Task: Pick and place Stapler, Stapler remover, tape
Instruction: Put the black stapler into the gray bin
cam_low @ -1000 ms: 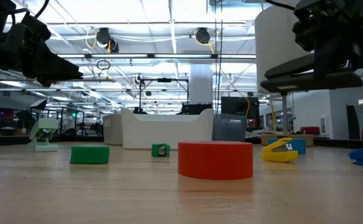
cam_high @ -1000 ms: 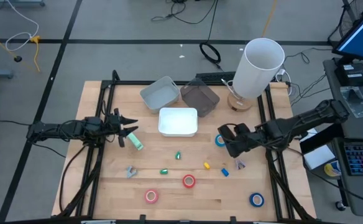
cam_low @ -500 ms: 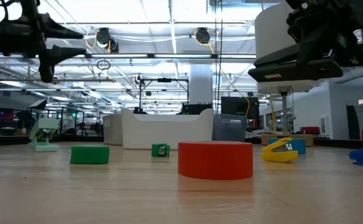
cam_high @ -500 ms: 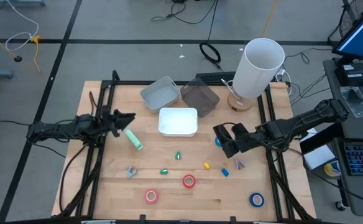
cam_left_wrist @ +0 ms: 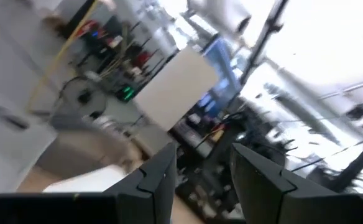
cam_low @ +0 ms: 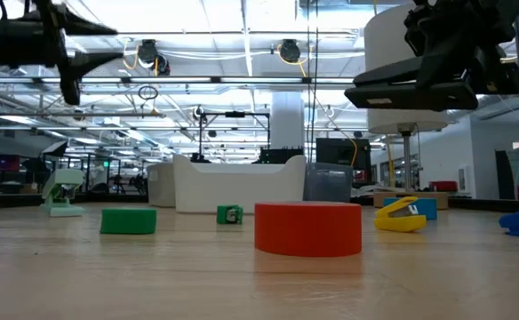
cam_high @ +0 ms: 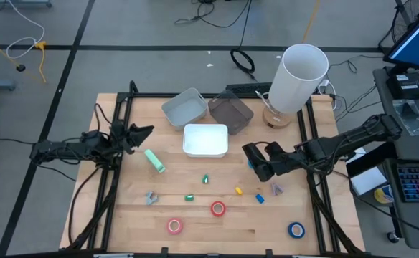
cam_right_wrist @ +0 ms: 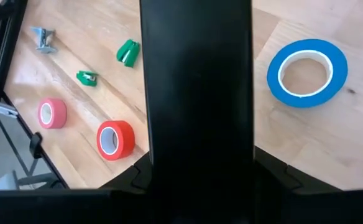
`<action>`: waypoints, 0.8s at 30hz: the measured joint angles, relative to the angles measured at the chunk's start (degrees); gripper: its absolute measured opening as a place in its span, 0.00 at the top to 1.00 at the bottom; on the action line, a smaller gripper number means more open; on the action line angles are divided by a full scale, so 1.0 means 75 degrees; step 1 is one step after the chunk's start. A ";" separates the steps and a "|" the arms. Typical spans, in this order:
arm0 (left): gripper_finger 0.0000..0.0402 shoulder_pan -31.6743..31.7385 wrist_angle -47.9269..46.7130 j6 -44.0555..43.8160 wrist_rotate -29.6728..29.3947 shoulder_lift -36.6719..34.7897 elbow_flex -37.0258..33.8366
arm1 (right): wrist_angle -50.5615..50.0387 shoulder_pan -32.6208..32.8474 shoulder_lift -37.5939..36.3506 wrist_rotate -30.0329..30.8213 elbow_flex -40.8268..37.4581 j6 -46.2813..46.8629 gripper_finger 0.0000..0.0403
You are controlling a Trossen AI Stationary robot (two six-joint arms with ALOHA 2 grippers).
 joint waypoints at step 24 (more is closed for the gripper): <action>0.62 -0.0099 -0.7533 0.4916 0.1374 0.9449 0.9908 | 0.0944 -0.0362 0.1374 -0.0580 0.0540 -0.2210 0.63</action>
